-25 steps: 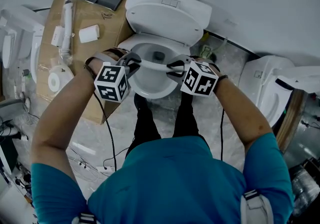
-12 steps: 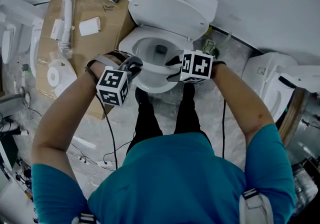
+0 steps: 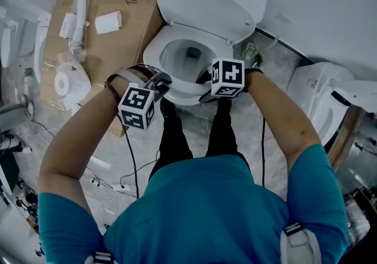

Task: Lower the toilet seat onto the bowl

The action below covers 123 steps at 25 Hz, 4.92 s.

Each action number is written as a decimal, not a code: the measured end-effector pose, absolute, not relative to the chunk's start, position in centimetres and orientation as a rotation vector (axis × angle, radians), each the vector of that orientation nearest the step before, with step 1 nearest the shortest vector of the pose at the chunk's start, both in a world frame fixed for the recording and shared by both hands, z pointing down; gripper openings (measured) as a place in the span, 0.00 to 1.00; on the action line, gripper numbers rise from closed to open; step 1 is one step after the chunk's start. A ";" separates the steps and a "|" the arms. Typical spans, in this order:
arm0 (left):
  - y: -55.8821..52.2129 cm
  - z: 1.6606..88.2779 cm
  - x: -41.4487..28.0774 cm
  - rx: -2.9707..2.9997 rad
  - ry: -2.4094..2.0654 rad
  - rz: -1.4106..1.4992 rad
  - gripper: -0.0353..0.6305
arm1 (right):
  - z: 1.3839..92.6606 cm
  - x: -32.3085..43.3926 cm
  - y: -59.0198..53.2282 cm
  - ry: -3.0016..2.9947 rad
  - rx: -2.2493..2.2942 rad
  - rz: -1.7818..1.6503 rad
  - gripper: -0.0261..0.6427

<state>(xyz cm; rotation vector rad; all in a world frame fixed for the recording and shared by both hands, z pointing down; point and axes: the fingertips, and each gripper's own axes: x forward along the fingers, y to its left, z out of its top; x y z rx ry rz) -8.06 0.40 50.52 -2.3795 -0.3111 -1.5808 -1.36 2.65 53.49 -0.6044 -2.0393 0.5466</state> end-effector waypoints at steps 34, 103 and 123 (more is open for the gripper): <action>7.0 59.4 -10.0 -2.367 -0.656 -1.871 0.35 | 60.4 -3.3 9.3 -1.979 -0.609 0.330 0.42; 14.7 85.7 -13.2 -1.907 -0.707 -1.933 0.44 | 83.2 -5.1 16.3 -1.868 -0.343 -0.021 0.45; 14.4 89.3 -13.1 -1.869 -0.648 -1.934 0.44 | 86.8 -4.9 16.2 -1.831 -0.327 -0.036 0.45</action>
